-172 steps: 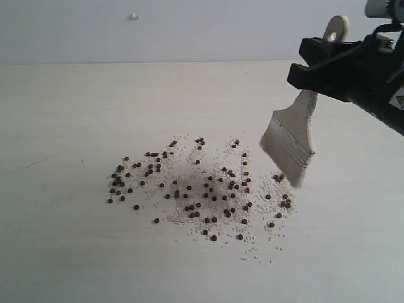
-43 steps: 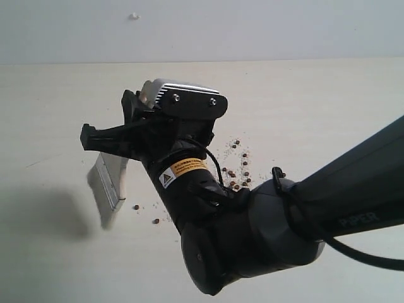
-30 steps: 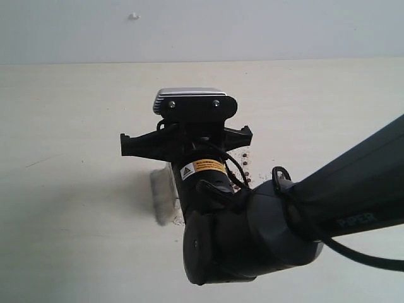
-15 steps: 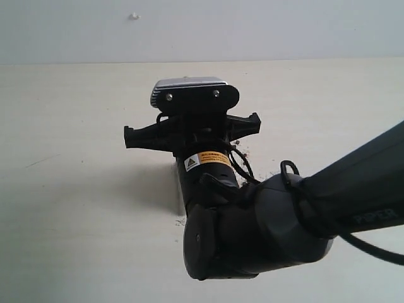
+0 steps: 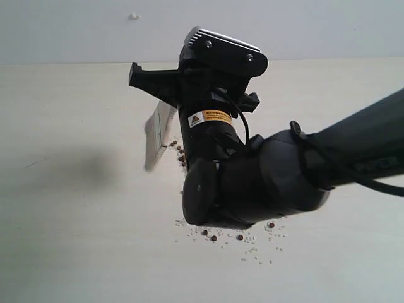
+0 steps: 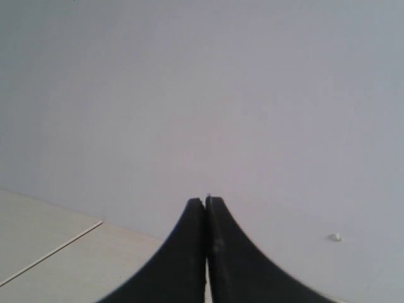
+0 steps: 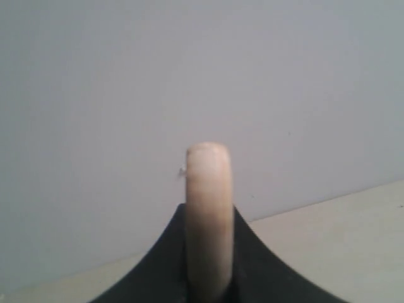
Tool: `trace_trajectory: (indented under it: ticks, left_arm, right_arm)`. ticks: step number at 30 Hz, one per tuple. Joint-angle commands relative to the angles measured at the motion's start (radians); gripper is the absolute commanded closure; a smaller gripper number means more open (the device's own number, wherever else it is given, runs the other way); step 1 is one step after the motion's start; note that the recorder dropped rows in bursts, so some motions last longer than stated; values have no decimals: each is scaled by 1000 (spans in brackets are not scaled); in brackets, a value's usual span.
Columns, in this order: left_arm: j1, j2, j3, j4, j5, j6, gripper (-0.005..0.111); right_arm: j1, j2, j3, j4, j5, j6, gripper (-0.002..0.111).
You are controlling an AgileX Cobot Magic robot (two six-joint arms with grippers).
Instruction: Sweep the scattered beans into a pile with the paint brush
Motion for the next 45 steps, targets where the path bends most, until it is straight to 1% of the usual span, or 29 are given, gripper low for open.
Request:
trace_trajectory:
  ticks: [1,4,7,9,12,14,20,24,27,35,38,41,43,45]
  left_arm:
    - [2,-6,2,-8,1,4,107]
    - [2,-6,2,-8,1,4,107]
    - [2,-6,2,-8,1,4,107]
    - [2,-6,2,-8,1,4,107]
    - [2,-6,2,-8,1,4,107]
    - [2,-6,2,-8,1,4,107]
    - [2,-6,2,-8,1,4,107]
    - [2,-6,2,-8,1,4,107]
    - [2,-6,2,-8,1,4,107]
    - [2,-6,2,-8,1,4,107]
    - [2,-6,2,-8,1,4,107]
    - [2,-6,2,-8,1,4,107]
    - [2,-6,2,-8,1,4,107]
    - [2,-6,2,-8,1,4,107]
  right_arm:
    - [-53,81,-101,-16,-7,81,108]
    - [-81,155,-185,-12,-7,113,108]
    - [-101,236,-290,20,-3,100,108]
    - [-115,274,-331,54,28,55,108]
    - [-124,296,-343,131,50,13,108]
    - [-129,296,-343,211,41,-163,108]
    - [-129,253,-343,426,16,-535,108]
    - [-129,204,-343,486,-5,-687,108]
    - [-129,183,-343,519,-7,-736,108]
    - [-127,148,-343,507,-7,-722,108]
    - [-127,134,-343,459,-7,-688,108]
    - [-109,124,-343,413,-7,-595,108]
    - [-94,120,-343,350,-7,-556,108]
    - [-80,113,-343,313,-7,-552,108]
